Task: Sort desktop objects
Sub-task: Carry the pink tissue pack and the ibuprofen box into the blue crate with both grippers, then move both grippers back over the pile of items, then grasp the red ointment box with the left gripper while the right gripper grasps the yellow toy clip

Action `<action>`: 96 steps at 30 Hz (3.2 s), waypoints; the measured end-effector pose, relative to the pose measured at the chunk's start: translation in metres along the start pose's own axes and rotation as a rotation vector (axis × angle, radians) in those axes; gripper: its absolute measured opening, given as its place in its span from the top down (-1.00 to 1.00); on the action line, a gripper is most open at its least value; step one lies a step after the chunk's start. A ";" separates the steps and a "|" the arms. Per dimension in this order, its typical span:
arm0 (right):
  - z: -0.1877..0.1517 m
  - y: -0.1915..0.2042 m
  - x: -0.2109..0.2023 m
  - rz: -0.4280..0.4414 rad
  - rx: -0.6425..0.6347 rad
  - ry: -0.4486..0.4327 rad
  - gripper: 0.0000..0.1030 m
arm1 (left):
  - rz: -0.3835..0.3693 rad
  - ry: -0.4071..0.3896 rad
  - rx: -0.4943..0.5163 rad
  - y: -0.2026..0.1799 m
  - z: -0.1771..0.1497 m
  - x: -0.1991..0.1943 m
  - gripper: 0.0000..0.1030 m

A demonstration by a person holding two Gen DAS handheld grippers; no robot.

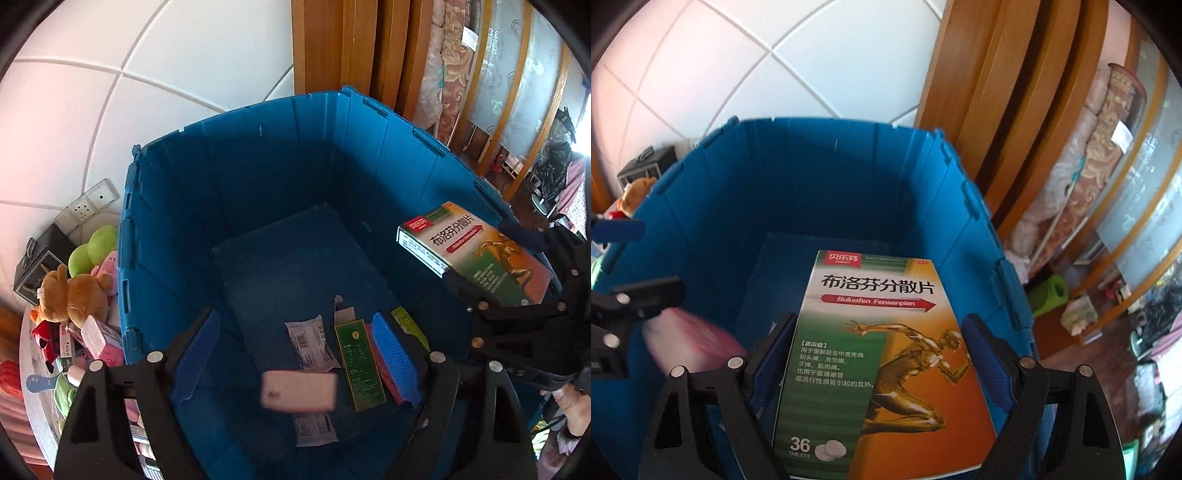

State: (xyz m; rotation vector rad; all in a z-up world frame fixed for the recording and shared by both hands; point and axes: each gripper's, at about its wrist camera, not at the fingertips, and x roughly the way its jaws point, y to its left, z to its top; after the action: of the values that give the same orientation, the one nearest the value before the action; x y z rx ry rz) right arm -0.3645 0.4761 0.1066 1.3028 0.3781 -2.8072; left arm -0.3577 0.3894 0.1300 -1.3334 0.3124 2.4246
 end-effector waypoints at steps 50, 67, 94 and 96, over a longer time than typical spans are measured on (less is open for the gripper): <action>-0.030 0.198 -0.124 0.290 -0.159 -0.270 -1.00 | 0.157 -0.182 -0.194 0.216 -0.182 -0.102 -0.64; -0.060 0.386 -0.104 0.497 -0.340 -0.212 -1.00 | 0.416 0.012 -0.664 0.425 -0.393 -0.095 -0.64; -0.131 0.436 0.033 0.399 -0.331 0.221 -1.00 | 0.332 0.168 -0.959 0.475 -0.518 0.061 -0.07; -0.131 0.444 0.034 0.406 -0.342 0.225 -1.00 | 0.342 0.158 -0.930 0.472 -0.521 0.055 -0.03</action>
State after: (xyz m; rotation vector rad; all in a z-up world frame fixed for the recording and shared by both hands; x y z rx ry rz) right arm -0.2336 0.0780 -0.0929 1.4243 0.5058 -2.1636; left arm -0.1772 -0.2163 -0.1834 -1.9553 -0.7045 2.8794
